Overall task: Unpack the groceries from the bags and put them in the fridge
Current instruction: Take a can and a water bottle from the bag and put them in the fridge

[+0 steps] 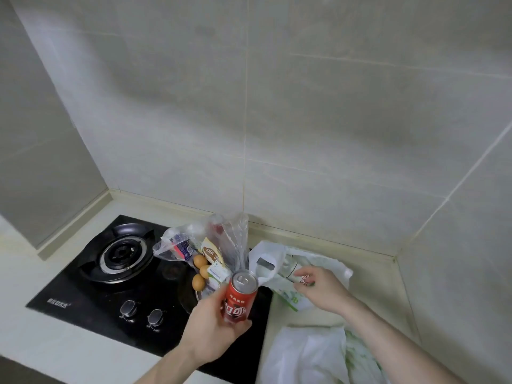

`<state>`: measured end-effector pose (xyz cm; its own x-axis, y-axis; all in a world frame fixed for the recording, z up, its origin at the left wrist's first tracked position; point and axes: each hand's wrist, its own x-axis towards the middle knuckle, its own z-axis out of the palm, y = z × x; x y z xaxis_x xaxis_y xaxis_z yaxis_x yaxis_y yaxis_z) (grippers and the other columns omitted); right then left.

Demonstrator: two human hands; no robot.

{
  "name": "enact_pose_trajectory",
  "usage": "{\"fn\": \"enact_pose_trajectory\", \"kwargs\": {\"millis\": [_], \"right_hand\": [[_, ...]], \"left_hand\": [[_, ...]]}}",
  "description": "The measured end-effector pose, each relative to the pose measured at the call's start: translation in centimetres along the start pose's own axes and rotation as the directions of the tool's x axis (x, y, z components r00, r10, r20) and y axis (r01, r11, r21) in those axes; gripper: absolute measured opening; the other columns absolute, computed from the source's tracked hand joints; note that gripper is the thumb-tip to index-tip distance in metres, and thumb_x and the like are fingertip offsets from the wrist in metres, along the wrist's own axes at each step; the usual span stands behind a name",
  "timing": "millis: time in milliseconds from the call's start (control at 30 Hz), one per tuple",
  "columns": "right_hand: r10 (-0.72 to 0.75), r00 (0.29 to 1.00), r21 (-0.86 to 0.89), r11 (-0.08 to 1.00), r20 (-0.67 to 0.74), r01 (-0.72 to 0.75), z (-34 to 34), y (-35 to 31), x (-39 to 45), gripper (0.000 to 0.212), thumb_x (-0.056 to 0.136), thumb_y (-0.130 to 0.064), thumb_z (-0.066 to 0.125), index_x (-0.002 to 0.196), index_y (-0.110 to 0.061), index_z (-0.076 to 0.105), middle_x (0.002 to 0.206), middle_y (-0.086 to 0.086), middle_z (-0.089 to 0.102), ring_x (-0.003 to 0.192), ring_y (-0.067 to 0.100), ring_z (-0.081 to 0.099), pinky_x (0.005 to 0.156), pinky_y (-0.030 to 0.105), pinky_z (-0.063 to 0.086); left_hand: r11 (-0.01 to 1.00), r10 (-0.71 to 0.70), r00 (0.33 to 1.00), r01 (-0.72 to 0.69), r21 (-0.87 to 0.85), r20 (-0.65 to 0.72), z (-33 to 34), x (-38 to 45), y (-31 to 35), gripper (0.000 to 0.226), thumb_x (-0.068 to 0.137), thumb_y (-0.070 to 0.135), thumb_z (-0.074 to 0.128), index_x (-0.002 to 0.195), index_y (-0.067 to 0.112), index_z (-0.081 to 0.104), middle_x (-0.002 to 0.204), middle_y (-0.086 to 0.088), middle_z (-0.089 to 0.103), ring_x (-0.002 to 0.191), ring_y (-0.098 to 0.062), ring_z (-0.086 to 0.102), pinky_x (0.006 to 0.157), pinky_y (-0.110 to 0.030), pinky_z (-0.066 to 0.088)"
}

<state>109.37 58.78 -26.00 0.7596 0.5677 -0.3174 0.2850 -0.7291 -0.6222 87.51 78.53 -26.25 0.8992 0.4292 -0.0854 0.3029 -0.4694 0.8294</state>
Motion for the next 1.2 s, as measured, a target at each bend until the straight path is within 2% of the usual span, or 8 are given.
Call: {"fn": "enact_pose_trajectory", "kwargs": {"millis": [167,300,533,667,800,900,1067,1200], "right_hand": [[0.091,0.996,-0.21,0.973,-0.023,-0.093,2.3,3.8,5.1,0.049,0.098,-0.022,0.06,0.146,-0.015,0.052,0.147,0.005,0.056,0.136,0.026,0.052,0.106,0.031,0.046],[0.15,0.989,-0.25,0.957,0.0,-0.145,4.0,5.1,9.5,0.071,0.097,-0.03,0.063,0.158,-0.017,0.03,0.163,0.005,0.036,0.147,0.028,0.038,0.116,0.039,0.038],[0.199,0.98,-0.338,0.922,0.002,-0.186,7.1,5.8,14.6,0.082,0.082,-0.063,0.065,0.152,-0.035,0.032,0.155,0.007,0.041,0.133,0.036,0.048,0.101,0.046,0.049],[0.227,0.973,-0.383,0.896,-0.037,-0.223,7.1,4.9,14.8,0.09,0.084,-0.05,0.076,0.156,-0.021,0.031,0.159,0.012,0.038,0.138,0.035,0.045,0.107,0.043,0.046],[0.172,0.984,-0.304,0.936,-0.052,-0.18,7.2,5.5,14.9,0.062,0.087,-0.027,0.076,0.143,-0.016,0.05,0.129,0.006,0.066,0.108,0.026,0.067,0.089,0.039,0.059],[0.107,0.992,-0.389,0.913,-0.072,-0.127,6.8,5.6,13.7,0.051,0.092,-0.028,0.071,0.139,-0.019,0.052,0.126,0.003,0.068,0.109,0.023,0.068,0.089,0.034,0.056],[-0.042,0.997,-0.413,0.911,-0.063,0.012,5.7,5.7,10.6,0.084,0.082,-0.033,0.079,0.154,-0.027,0.036,0.151,-0.003,0.05,0.137,0.023,0.052,0.107,0.032,0.045],[-0.133,0.99,-0.359,0.927,-0.051,0.106,4.0,6.3,7.5,0.072,0.075,-0.02,0.081,0.138,-0.031,0.048,0.132,-0.012,0.047,0.127,0.016,0.055,0.1,0.027,0.045]], "left_hand": [[0.997,-0.074,0.996,0.073,-0.034,-0.042,-1.9,-1.9,-0.7,0.06,0.066,0.041,0.088,0.119,0.043,0.059,0.096,0.018,0.075,0.087,-0.007,0.072,0.085,-0.037,0.059],[0.996,-0.089,0.993,0.086,-0.035,-0.072,-3.0,-3.0,-0.3,0.059,0.067,0.036,0.088,0.118,0.045,0.059,0.098,0.015,0.076,0.087,-0.008,0.073,0.085,-0.038,0.059],[0.992,-0.128,0.978,0.13,0.003,-0.167,-4.7,-4.2,-0.2,0.061,0.064,0.043,0.089,0.118,0.043,0.06,0.101,0.021,0.073,0.092,-0.002,0.07,0.085,-0.029,0.058],[0.989,-0.146,0.969,0.15,0.008,-0.201,-5.5,-4.4,-0.8,0.066,0.061,0.045,0.09,0.121,0.047,0.059,0.104,0.024,0.073,0.096,0.0,0.07,0.085,-0.026,0.058],[0.985,-0.167,0.964,0.171,-0.001,-0.207,-6.0,-4.4,-1.4,0.071,0.058,0.049,0.089,0.121,0.049,0.059,0.104,0.026,0.073,0.098,0.001,0.069,0.087,-0.027,0.059],[0.988,-0.153,0.97,0.155,-0.004,-0.187,-6.3,-4.1,-1.5,0.068,0.059,0.045,0.09,0.12,0.049,0.06,0.103,0.025,0.073,0.096,0.001,0.07,0.087,-0.028,0.058],[0.994,-0.106,0.982,0.102,-0.034,-0.157,-6.4,-3.2,-1.5,0.067,0.058,0.039,0.091,0.118,0.047,0.062,0.096,0.019,0.075,0.091,-0.002,0.072,0.085,-0.031,0.059],[0.998,-0.039,0.994,0.033,-0.058,-0.105,-6.6,-2.6,-1.2,0.062,0.064,0.029,0.092,0.117,0.042,0.063,0.095,0.01,0.077,0.089,-0.011,0.074,0.085,-0.034,0.059]]}}
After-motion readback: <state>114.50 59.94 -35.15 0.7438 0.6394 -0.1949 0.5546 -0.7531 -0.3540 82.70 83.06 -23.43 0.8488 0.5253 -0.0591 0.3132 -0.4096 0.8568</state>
